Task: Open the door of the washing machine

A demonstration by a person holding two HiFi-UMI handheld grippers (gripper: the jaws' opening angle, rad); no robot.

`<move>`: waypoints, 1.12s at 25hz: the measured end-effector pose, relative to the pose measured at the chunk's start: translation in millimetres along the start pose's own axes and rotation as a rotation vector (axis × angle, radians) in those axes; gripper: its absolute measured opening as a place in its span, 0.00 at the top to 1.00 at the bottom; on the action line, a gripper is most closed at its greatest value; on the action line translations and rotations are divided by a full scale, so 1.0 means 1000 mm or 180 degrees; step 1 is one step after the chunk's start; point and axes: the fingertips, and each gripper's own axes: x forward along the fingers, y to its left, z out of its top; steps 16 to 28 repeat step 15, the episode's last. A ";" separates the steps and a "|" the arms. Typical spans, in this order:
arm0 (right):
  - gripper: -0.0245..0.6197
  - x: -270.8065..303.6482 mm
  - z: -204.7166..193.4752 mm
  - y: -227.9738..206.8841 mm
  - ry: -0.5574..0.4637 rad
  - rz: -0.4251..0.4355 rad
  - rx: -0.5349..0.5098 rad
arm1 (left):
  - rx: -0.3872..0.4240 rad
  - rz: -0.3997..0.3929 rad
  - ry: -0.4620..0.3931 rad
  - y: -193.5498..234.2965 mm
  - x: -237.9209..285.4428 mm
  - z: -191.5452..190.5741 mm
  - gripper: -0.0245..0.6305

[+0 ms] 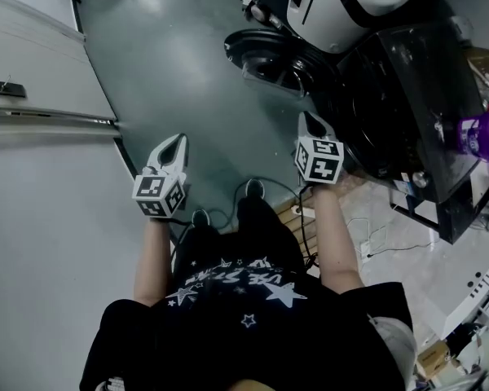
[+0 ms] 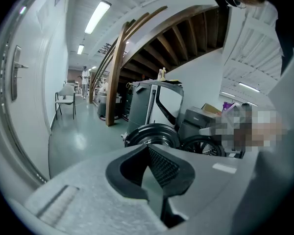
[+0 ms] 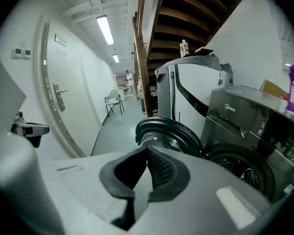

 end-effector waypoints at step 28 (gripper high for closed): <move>0.95 -0.059 0.052 0.171 -0.0729 -0.0112 -0.0145 | 0.0187 -0.0028 -0.0281 0.105 -0.119 0.007 0.95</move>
